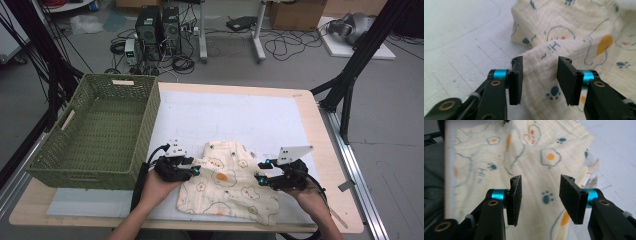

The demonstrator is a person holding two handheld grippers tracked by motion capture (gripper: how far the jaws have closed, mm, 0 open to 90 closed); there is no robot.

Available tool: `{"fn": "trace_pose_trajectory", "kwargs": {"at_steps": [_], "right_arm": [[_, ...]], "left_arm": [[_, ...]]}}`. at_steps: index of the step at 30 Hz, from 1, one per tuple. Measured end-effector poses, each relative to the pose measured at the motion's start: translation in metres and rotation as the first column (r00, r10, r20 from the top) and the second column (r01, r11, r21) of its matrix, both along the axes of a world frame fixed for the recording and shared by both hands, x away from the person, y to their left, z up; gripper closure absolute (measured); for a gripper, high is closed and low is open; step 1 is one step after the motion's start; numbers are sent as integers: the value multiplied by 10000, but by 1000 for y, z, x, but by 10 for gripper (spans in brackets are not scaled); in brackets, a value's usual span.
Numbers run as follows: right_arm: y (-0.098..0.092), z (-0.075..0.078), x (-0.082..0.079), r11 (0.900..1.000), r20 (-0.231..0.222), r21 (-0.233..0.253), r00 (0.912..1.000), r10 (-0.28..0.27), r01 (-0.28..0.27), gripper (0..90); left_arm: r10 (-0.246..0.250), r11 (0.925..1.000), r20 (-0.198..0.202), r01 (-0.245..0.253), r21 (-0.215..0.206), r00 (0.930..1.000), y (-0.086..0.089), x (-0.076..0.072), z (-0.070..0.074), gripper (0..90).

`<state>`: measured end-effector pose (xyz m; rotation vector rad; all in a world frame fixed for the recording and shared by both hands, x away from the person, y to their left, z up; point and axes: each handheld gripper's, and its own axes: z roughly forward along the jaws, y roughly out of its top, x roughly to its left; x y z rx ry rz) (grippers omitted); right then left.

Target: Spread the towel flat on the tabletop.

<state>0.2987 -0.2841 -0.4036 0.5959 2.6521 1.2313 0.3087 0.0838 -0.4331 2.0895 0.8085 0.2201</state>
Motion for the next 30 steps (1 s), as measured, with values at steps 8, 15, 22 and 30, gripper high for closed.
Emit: {"fn": "trace_pose_trajectory", "kwargs": {"at_steps": [8, 15, 22, 30], "right_arm": [[7, -18, 22, 9992, -679, -410, 9977, -48, 20, 710], [11, -10, 12, 9984, -362, -341, 9984, 429, -441, 851], [18, -5, -12, 9944, -192, -420, 9952, 963, -971, 857], [26, -10, -18, 9908, -480, -391, 9907, 1273, -1292, 706]], "left_arm": [[-240, 9997, 29, 240, 94, 9997, 6, -6, 3, 884], [-165, 9995, 251, 172, -247, 9995, 19, -28, 13, 886], [-511, 9981, 332, 522, -325, 9981, 31, -59, 23, 886], [-501, 9964, 222, 515, -669, 9985, 37, -58, 23, 778]]}}
